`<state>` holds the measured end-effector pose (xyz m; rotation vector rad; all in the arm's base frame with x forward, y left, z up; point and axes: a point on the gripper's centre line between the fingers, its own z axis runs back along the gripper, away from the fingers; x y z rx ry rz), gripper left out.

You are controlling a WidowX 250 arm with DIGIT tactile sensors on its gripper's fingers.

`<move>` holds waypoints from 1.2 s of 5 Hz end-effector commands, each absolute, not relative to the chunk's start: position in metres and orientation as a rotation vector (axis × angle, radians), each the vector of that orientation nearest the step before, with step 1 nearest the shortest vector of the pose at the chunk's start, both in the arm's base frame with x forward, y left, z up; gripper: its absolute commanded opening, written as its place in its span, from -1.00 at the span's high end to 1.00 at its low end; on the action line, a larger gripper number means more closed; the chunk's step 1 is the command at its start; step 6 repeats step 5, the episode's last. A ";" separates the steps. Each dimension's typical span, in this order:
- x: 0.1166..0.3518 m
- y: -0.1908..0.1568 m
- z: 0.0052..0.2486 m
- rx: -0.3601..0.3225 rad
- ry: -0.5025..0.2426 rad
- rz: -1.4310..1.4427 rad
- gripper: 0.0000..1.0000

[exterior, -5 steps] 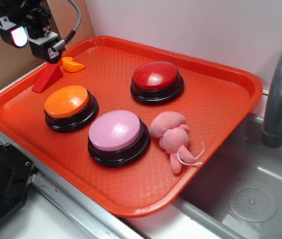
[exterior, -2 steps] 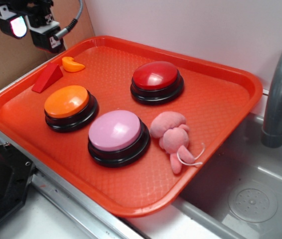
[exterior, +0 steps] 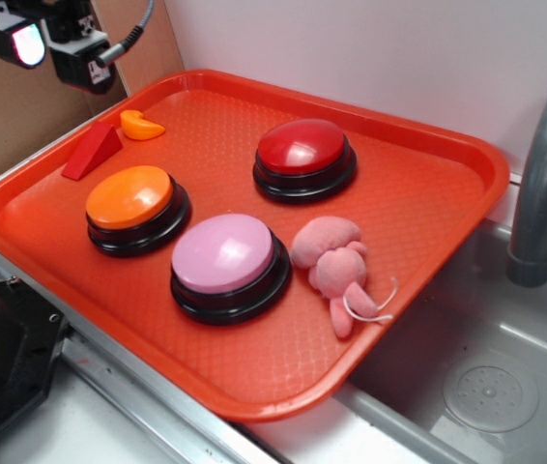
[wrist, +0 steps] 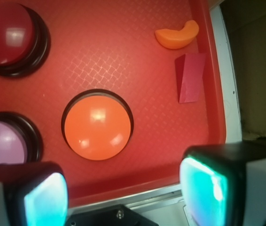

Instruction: Push the orange button.

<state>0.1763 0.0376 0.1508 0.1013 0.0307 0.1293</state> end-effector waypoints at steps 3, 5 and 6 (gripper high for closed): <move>0.186 0.039 0.182 0.078 -0.060 0.122 -1.00; 0.183 0.033 0.186 0.069 -0.078 0.102 -1.00; 0.183 0.033 0.186 0.069 -0.078 0.102 -1.00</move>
